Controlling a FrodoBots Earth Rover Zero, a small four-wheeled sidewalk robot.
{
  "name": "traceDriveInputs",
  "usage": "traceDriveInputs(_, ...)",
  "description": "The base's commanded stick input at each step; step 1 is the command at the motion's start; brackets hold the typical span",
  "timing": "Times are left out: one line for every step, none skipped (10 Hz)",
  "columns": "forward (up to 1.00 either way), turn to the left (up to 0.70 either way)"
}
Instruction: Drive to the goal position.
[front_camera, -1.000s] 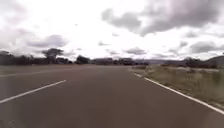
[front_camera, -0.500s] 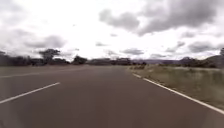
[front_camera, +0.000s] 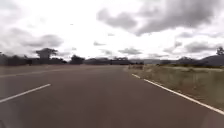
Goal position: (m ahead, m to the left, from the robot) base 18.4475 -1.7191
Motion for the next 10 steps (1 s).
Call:
traceDriveInputs(0.70,0.00)
traceDriveInputs(0.70,0.00)
traceDriveInputs(0.70,0.00)
traceDriveInputs(0.70,0.00)
traceDriveInputs(0.70,0.00)
traceDriveInputs(0.70,-0.06)
traceDriveInputs(0.70,-0.13)
traceDriveInputs(0.70,-0.14)
traceDriveInputs(0.70,-0.14)
traceDriveInputs(0.70,-0.14)
